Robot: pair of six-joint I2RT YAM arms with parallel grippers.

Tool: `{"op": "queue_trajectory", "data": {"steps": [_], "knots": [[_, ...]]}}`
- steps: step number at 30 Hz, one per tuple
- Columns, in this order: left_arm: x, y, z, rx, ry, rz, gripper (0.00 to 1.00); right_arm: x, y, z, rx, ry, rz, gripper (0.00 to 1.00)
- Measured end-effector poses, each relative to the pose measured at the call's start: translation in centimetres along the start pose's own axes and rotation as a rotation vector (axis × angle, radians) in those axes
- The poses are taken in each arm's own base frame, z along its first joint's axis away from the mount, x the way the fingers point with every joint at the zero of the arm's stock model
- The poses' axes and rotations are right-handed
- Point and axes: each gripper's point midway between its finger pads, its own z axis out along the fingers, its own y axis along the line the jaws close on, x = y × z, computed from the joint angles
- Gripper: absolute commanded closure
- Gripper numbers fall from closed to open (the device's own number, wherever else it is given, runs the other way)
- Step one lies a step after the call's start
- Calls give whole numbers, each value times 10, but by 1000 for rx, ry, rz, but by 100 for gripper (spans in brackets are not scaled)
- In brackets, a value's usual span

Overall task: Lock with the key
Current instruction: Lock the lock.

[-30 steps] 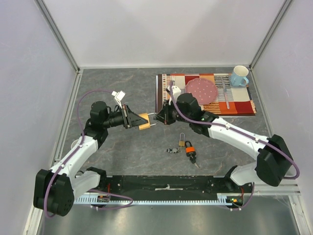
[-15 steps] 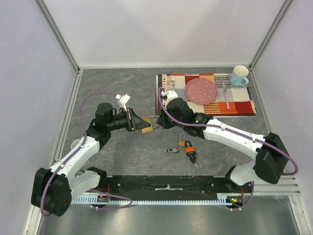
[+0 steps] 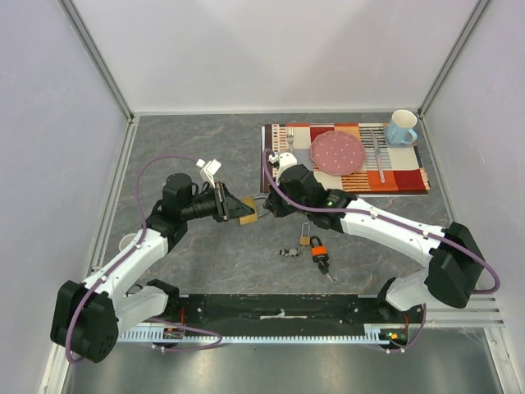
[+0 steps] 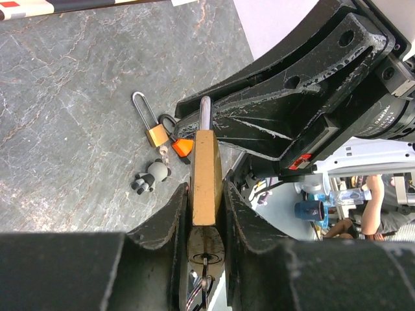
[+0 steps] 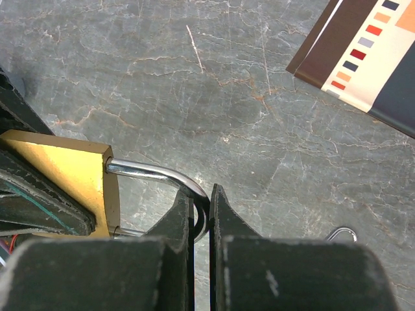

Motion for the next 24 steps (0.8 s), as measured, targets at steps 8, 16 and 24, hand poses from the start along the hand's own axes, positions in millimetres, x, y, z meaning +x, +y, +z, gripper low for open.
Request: {"op": "queue_trajectory", "data": {"steps": [8,16,24], "knots": [[2,0,4,-22,2,11,98,2,0,0,-1,7,-14,100],[2,0,10,-33,17,23,98,4,-2,2,7,12,-17,100],[10,12,22,-79,52,3,98,16,-14,12,62,51,-22,100]]}}
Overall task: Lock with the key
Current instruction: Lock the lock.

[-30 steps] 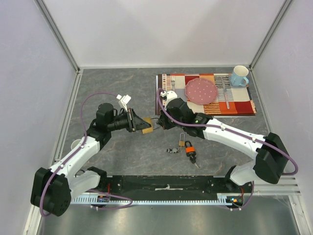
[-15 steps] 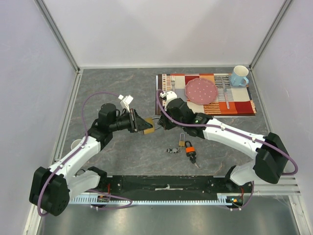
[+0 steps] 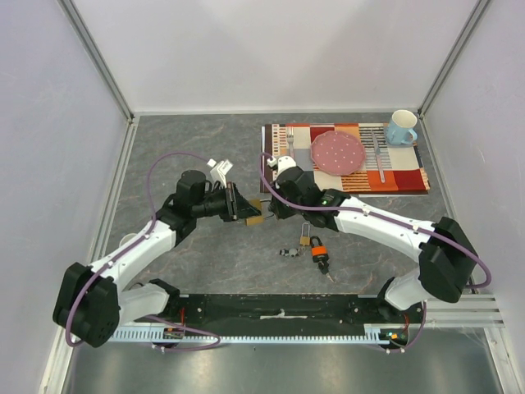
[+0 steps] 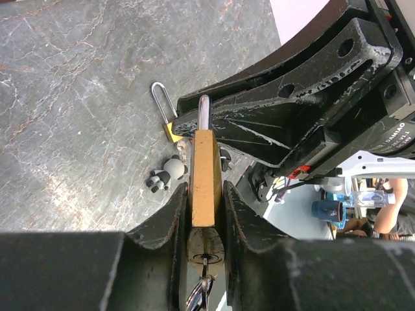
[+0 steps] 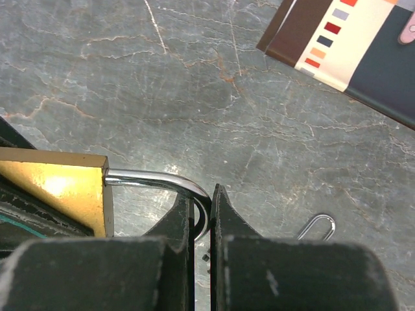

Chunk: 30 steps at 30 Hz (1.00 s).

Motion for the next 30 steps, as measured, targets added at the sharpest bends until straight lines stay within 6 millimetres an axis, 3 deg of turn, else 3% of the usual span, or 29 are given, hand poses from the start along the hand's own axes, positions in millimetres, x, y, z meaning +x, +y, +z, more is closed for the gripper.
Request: {"op": "queue_trajectory", "data": {"steps": [6,20,30], "knots": [[4,-1,11,-14,29,-2,98,6,-9,-1,44,22,-13,100],[36,-6,39,-10,164,-35,98,45,-33,-16,150,180,-20,100],[17,-33,25,25,58,66,98,11,-25,-40,122,44,-73,100]]}}
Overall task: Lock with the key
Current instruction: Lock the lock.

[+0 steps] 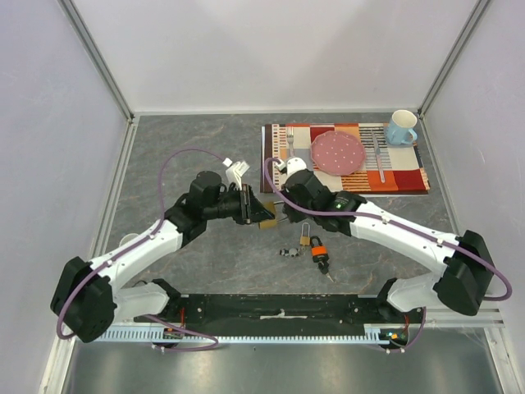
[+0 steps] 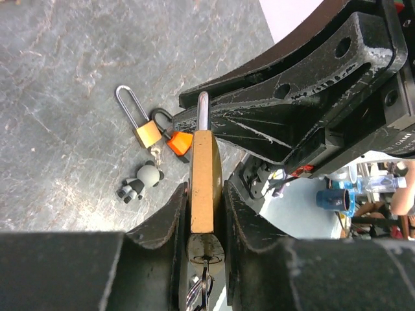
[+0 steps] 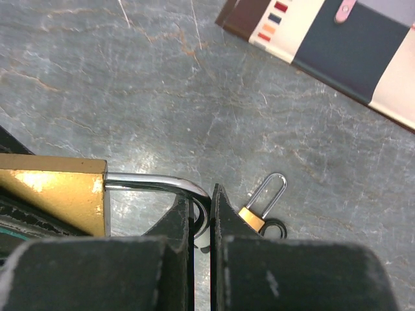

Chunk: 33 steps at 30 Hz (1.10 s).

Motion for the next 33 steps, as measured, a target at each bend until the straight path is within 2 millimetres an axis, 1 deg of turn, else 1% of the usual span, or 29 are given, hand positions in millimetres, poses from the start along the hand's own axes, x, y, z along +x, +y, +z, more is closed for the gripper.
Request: {"op": "queue_trajectory", "data": {"steps": [7,15,23,33], "knots": [[-19,-10,-13,-11,-104,71,98,-31,6,-8,-92,-103,-11,100],[-41,-20,-31,-22,-226,141,98,-65,21,-20,-281,-241,-10,100],[-57,-29,-49,-10,-311,196,98,-90,35,-33,-442,-361,-12,100],[-76,-41,-59,32,-396,241,98,-119,42,-47,-517,-478,-1,100]]}}
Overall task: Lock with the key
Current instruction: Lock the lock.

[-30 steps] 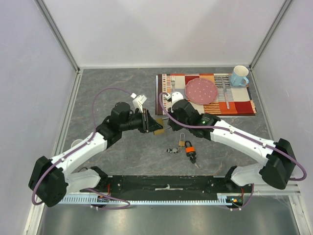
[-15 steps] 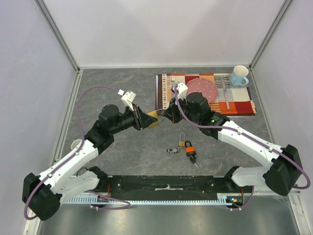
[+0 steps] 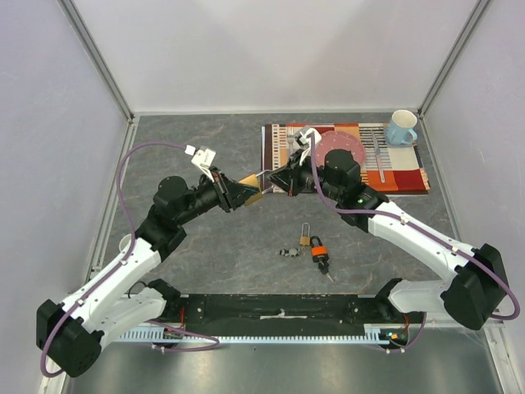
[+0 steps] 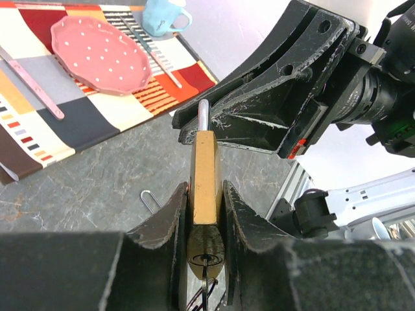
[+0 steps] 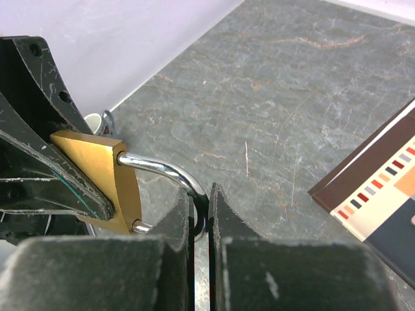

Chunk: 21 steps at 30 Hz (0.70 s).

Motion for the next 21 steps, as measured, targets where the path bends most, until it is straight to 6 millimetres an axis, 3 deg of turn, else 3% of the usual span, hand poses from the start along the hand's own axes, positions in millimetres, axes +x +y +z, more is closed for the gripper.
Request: {"op": "queue_trajectory", "data": {"steps": [8,21], "knots": [[-14,-2,7,15,-36,15,98,-15,-3,1,2,-57,0,100],[-25,12,37,2,-32,5,98,-22,-34,8,138,-97,7,100]]}}
